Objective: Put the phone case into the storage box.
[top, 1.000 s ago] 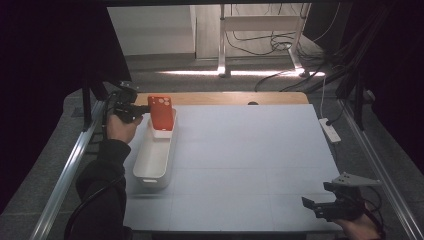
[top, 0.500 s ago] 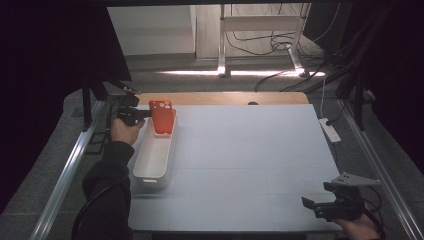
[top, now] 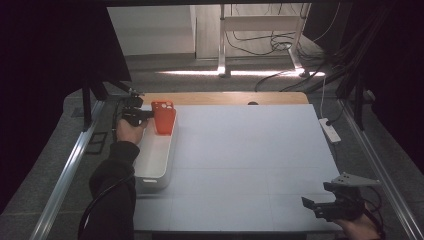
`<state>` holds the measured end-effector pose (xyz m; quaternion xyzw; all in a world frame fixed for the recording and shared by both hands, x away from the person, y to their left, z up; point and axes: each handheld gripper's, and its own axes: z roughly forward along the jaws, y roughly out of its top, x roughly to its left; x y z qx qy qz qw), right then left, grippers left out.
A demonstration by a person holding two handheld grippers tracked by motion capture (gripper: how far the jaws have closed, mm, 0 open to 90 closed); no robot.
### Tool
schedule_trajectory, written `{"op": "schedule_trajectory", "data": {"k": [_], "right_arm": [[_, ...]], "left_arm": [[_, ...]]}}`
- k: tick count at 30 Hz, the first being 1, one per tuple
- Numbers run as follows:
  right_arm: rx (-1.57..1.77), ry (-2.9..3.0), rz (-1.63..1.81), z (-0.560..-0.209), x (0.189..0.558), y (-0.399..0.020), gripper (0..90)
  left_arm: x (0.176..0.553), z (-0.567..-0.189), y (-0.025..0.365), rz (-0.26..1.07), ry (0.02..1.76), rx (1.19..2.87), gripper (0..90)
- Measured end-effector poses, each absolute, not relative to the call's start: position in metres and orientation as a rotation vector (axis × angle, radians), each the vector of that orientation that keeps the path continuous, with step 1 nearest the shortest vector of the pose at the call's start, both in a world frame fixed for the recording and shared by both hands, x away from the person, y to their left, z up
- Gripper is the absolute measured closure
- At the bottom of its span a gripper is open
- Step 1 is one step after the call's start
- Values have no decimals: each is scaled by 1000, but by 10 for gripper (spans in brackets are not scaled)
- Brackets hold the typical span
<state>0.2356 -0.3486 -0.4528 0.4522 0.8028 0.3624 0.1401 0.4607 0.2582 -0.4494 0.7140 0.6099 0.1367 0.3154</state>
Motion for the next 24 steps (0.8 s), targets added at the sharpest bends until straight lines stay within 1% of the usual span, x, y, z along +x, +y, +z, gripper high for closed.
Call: {"op": "schedule_trajectory", "data": {"k": [7,13,19,24], "right_arm": [[1304,2320,1049,-453,235,-349,32],[1304,2320,1048,-453,235,-349,32],[1304,2320,1047,-453,235,-349,32],[1306,2319,1046,-453,236,-349,32]], "left_arm": [[460,-449,256,388,1581,1868,794],[458,-447,257,414,1548,1864,671],[455,-446,258,424,1534,1870,603],[452,-444,259,418,1515,1853,521]]}}
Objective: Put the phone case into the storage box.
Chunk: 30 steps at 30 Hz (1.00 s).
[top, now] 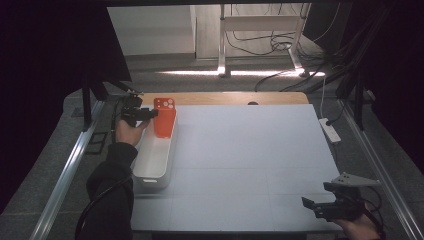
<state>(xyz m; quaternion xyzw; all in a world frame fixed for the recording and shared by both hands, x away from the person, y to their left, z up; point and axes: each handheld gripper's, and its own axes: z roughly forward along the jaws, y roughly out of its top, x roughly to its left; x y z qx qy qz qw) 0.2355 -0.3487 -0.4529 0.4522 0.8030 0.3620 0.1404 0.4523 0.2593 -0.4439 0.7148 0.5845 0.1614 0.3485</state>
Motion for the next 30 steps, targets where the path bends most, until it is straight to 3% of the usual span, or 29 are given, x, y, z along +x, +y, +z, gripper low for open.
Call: {"op": "schedule_trajectory", "data": {"k": [30], "right_arm": [[1313,2315,1044,-453,236,-349,28]], "left_arm": [[426,-432,248,347,1352,1883,188]]}}
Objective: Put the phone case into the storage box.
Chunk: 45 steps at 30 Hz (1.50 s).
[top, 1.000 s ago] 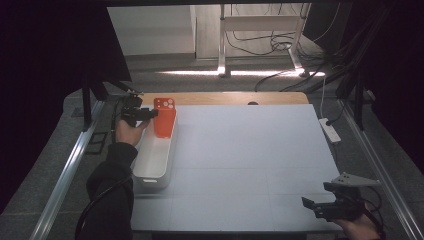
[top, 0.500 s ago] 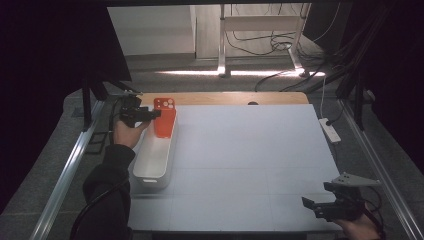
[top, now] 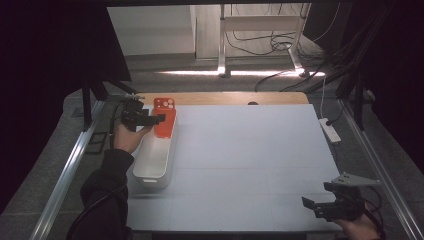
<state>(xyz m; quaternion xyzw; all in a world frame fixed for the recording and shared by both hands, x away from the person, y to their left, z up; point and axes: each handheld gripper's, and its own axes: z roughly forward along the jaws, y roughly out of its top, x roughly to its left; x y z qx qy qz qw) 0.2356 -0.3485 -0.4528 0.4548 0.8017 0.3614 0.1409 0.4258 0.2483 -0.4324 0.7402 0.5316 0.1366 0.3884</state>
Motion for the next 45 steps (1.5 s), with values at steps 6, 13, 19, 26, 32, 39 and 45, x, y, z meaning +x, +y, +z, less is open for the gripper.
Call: {"op": "schedule_trajectory", "data": {"k": [6,13,19,26,32,39,45], "right_arm": [[1313,2315,1044,-453,236,-349,28],[1312,2314,1046,-453,236,-349,28],[1309,2315,1046,-453,235,-349,26],[1310,2316,1043,-453,235,-349,24],[1308,2315,1043,-452,235,-349,22],[1306,2315,1042,-452,235,-349,18],[1310,2312,1055,-452,235,-349,7]], "left_arm": [[419,-430,243,333,1317,1882,98],[412,-427,238,320,1289,1876,64],[405,-423,235,315,1256,1878,52],[394,-419,229,349,1211,1898,31],[385,-416,225,387,1180,1905,16],[375,-416,222,398,1153,1914,8],[366,-417,220,406,1132,1920,5]]}}
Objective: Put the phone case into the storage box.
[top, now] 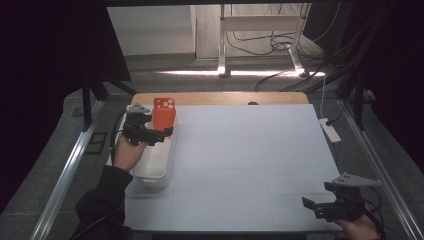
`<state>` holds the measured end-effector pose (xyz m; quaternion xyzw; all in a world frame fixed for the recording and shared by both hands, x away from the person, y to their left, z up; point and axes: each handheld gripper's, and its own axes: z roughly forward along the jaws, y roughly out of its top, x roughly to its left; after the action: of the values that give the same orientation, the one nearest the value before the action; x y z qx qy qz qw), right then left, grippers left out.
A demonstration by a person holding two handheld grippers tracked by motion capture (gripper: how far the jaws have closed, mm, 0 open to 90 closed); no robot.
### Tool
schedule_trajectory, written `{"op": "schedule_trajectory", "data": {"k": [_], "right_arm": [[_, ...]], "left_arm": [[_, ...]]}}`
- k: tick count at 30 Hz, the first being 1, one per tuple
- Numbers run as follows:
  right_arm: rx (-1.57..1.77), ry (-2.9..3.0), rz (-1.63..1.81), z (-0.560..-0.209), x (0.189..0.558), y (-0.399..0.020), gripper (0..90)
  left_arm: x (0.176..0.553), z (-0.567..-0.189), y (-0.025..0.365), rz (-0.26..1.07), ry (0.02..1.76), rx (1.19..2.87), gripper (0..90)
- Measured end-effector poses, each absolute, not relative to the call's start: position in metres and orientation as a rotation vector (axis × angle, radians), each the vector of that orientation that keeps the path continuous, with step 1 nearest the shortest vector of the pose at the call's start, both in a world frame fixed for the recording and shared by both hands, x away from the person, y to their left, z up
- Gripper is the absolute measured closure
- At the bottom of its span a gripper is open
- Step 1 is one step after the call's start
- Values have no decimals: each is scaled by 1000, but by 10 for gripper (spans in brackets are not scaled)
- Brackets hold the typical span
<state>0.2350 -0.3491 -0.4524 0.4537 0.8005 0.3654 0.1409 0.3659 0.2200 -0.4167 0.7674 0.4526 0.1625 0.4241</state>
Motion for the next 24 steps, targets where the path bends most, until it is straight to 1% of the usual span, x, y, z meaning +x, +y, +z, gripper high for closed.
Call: {"op": "schedule_trajectory", "data": {"k": [24], "right_arm": [[1302,2314,1039,-453,235,-348,0]], "left_arm": [[340,-419,217,417,1105,1907,3]]}}
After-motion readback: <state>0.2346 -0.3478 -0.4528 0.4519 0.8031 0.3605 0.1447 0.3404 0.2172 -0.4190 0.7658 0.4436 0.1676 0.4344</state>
